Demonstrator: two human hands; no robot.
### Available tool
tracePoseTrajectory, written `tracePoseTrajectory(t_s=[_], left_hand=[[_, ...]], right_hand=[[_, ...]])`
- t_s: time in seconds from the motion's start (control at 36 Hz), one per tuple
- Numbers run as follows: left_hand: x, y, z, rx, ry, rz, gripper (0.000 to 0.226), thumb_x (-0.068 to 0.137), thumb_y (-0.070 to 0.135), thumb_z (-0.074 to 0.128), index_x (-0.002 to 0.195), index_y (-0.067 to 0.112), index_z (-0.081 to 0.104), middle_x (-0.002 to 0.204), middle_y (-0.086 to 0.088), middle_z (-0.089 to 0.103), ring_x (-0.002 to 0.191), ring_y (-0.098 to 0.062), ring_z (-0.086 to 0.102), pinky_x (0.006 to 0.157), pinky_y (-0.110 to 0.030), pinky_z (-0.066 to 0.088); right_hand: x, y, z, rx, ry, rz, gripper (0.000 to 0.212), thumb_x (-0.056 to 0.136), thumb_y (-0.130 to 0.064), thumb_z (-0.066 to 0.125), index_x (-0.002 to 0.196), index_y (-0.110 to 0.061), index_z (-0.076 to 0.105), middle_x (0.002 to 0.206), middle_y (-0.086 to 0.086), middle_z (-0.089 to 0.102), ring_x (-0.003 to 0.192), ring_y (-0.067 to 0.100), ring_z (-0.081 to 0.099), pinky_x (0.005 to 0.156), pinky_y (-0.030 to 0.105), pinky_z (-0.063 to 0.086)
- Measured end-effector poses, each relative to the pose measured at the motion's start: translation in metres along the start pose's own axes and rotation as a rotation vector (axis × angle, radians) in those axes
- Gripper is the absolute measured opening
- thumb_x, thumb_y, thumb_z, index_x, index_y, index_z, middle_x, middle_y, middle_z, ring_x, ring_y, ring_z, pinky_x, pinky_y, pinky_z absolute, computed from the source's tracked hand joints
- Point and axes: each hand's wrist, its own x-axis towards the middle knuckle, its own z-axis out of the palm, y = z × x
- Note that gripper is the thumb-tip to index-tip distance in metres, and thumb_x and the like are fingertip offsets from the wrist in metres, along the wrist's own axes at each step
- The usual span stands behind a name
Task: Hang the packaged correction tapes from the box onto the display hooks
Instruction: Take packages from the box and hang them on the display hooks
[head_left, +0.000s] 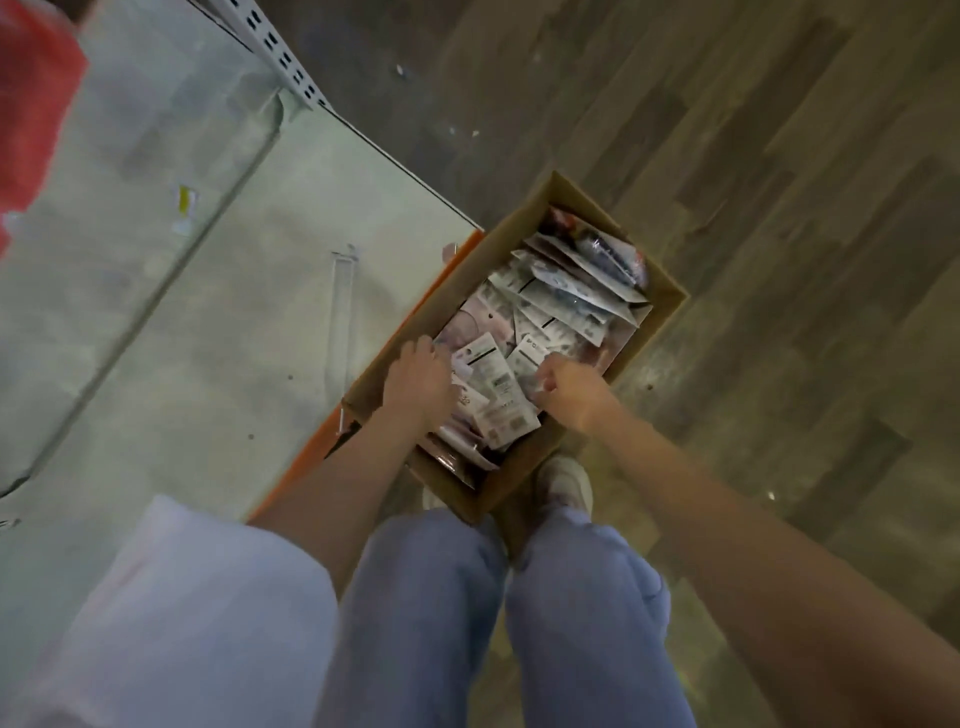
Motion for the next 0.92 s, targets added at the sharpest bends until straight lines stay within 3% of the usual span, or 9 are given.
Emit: tracePoseTrajectory(t_s=[0.14, 0.28, 0.39, 0.56, 0.72, 0.81, 0.92], left_hand=[[0.039, 0.002, 0.032, 0.343, -0.015, 0.092, 0.057, 0.093, 0.026, 0.053, 0.143, 0.011, 0.029, 0.149, -0.011, 0.032, 0.141, -0.031, 0.02, 0.115, -0.048, 0.02], [0.036, 0.007, 0.043, 0.471, 0.04, 0.135, 0.021, 0.094, 0.028, 0.05, 0.111, 0.022, 0.061, 0.123, -0.003, 0.058, 0.119, -0.021, 0.047, 0.109, -0.041, 0.024], [0.008, 0.011, 0.026, 0.41, 0.072, 0.189, 0.025, 0.094, 0.015, 0.045, 0.114, 0.02, 0.059, 0.123, -0.001, 0.056, 0.12, -0.022, 0.047, 0.104, -0.038, 0.027], [-0.043, 0.021, -0.041, 0.163, 0.148, 0.08, 0.034, 0.09, 0.01, 0.051, 0.123, 0.016, 0.054, 0.123, -0.005, 0.053, 0.116, -0.026, 0.048, 0.095, -0.04, 0.035], [-0.098, 0.04, -0.129, -0.399, 0.192, -0.11, 0.027, 0.092, 0.02, 0.058, 0.115, 0.007, 0.06, 0.113, -0.016, 0.058, 0.106, -0.033, 0.053, 0.086, -0.035, 0.042], [-0.128, 0.049, -0.174, -0.53, 0.179, -0.072, 0.029, 0.093, 0.016, 0.058, 0.118, 0.003, 0.058, 0.114, -0.017, 0.061, 0.106, -0.033, 0.056, 0.077, -0.026, 0.036], [-0.163, 0.055, -0.223, -0.601, 0.198, -0.083, 0.032, 0.095, 0.014, 0.053, 0.125, 0.004, 0.052, 0.124, -0.017, 0.059, 0.111, -0.033, 0.054, 0.081, -0.029, 0.038]], right_hand=[[0.035, 0.023, 0.009, -0.02, 0.063, 0.006, 0.028, 0.097, -0.019, 0.05, 0.122, -0.007, 0.049, 0.12, 0.013, 0.058, 0.109, 0.029, 0.055, 0.087, 0.034, 0.046], [0.031, 0.031, 0.013, -0.007, 0.08, 0.006, 0.027, 0.097, -0.016, 0.05, 0.122, -0.006, 0.049, 0.119, 0.014, 0.059, 0.11, 0.029, 0.056, 0.09, 0.036, 0.047], [0.005, 0.024, 0.006, 0.033, 0.071, 0.001, 0.027, 0.096, -0.013, 0.049, 0.123, -0.007, 0.051, 0.119, 0.013, 0.06, 0.107, 0.027, 0.057, 0.084, 0.032, 0.047], [-0.059, -0.004, -0.024, 0.069, 0.055, -0.018, 0.028, 0.094, -0.01, 0.048, 0.122, -0.008, 0.049, 0.115, 0.014, 0.058, 0.098, 0.025, 0.055, 0.073, 0.029, 0.042], [-0.131, -0.045, -0.072, 0.071, 0.095, -0.045, 0.037, 0.094, -0.013, 0.052, 0.129, -0.011, 0.042, 0.122, 0.013, 0.056, 0.106, 0.027, 0.056, 0.085, 0.035, 0.048], [-0.165, -0.064, -0.103, 0.139, 0.169, -0.079, 0.052, 0.093, -0.015, 0.057, 0.14, -0.013, 0.034, 0.141, 0.011, 0.04, 0.125, 0.029, 0.048, 0.099, 0.039, 0.044], [-0.202, -0.089, -0.144, 0.072, 0.239, -0.16, 0.069, 0.091, -0.024, 0.063, 0.148, -0.011, 0.026, 0.153, 0.008, 0.027, 0.14, 0.026, 0.026, 0.111, 0.04, 0.031]])
